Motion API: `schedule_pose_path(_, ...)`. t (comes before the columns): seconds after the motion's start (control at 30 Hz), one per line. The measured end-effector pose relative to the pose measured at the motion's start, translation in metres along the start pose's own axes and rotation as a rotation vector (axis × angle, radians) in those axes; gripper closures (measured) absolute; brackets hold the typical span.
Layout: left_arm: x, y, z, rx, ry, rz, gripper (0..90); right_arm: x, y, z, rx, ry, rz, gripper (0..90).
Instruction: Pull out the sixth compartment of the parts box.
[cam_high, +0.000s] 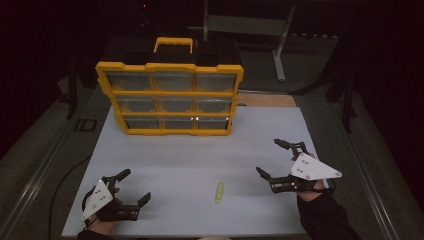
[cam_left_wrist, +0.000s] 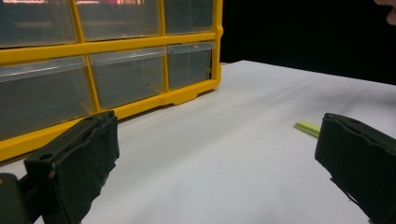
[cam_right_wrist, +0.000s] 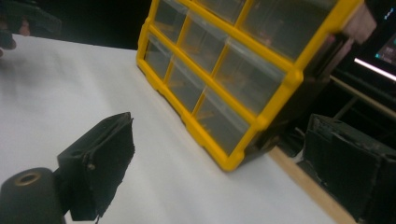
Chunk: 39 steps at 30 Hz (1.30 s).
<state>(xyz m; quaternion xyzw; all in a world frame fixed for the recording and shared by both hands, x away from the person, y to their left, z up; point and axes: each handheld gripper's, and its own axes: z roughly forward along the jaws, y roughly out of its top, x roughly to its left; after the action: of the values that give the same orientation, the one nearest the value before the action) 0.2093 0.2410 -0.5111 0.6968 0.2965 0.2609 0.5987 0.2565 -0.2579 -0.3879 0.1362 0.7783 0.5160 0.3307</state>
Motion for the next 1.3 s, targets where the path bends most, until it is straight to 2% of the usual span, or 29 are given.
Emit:
schedule_pose_path(0.13,0.000,0.000,0.000,-0.002,0.000,0.001,0.6,-0.004,0.016,0.010,-0.022,-0.008,-0.056,9.2)
schedule_pose_path(0.37,-0.001,0.000,0.000,-0.004,-0.004,0.002,0.6,-0.007,0.033,0.030,-0.023,0.037,-0.080,9.0)
schedule_pose_path(0.53,-0.001,0.001,0.000,-0.007,-0.004,0.002,0.6,-0.007,0.041,0.042,-0.025,0.036,-0.111,9.1)
schedule_pose_path(0.63,-0.001,0.001,0.000,-0.009,-0.006,0.003,0.6,-0.006,0.047,0.048,-0.034,0.029,-0.163,9.1)
schedule_pose_path(0.67,-0.001,0.001,0.000,-0.009,-0.006,0.003,0.6,-0.006,0.047,0.048,-0.034,0.029,-0.163,9.1)
schedule_pose_path(0.7,-0.001,0.001,0.000,-0.009,-0.006,0.004,0.6,-0.007,0.054,0.057,-0.029,0.039,-0.198,10.4)
schedule_pose_path(0.93,-0.001,0.001,0.000,-0.007,-0.006,0.008,0.6,-0.009,0.065,0.073,-0.043,0.058,-0.217,11.2)
schedule_pose_path(1.17,-0.001,0.001,0.000,-0.010,-0.010,0.005,0.6,-0.008,0.073,0.094,-0.030,0.074,-0.248,11.2)
schedule_pose_path(1.3,-0.002,0.003,-0.001,-0.023,-0.012,0.004,0.6,-0.007,0.076,0.105,-0.028,0.078,-0.285,11.2)
